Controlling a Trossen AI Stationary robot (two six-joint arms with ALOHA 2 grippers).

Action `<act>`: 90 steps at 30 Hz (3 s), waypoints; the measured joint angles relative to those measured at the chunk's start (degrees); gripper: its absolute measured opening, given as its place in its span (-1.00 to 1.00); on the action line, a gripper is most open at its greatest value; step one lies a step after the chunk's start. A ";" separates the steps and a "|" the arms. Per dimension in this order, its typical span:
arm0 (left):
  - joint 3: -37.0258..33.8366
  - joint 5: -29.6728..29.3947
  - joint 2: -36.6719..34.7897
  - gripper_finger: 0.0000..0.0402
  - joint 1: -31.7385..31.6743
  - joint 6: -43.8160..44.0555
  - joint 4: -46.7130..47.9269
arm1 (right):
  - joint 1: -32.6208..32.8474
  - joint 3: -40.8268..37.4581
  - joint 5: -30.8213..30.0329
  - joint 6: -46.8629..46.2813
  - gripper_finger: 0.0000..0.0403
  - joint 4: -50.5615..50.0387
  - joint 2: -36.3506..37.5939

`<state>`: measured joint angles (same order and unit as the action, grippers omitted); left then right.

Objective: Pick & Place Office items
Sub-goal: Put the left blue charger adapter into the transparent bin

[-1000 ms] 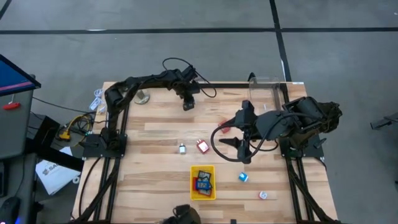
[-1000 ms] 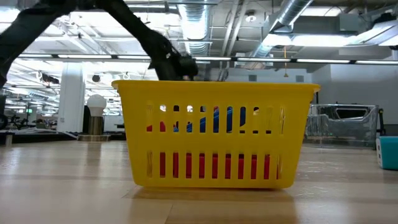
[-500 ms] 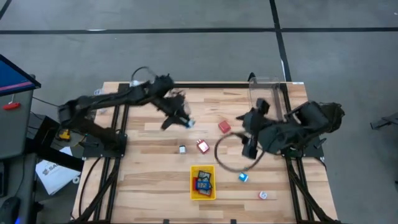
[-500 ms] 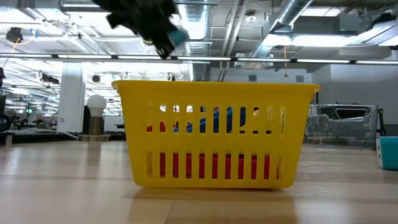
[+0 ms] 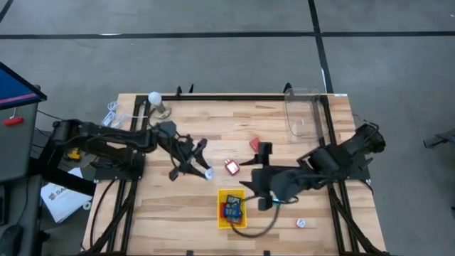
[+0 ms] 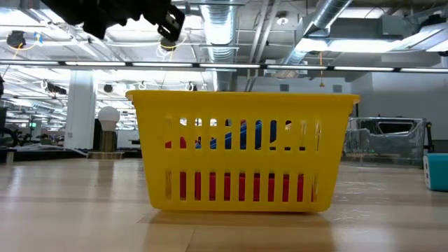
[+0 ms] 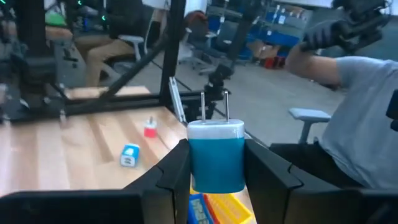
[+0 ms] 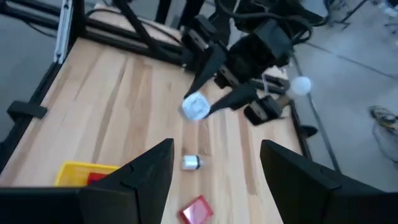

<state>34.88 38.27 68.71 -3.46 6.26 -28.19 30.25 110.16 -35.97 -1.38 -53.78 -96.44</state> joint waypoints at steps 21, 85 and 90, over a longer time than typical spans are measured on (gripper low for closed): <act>0.03 1.75 12.82 -0.44 5.74 7.45 -20.08 | -8.21 -0.25 28.57 1.08 0.24 4.22 -8.48; 0.10 1.50 13.68 -0.41 7.51 11.21 -20.89 | -11.58 -0.27 30.48 18.51 0.17 13.30 -15.91; -0.08 1.21 13.81 -0.41 7.50 11.37 -19.94 | -11.63 -0.06 31.08 18.48 0.00 13.12 -17.66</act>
<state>34.81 39.49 82.52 4.04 17.63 -48.13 18.63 110.10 -4.89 17.10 -40.66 -114.10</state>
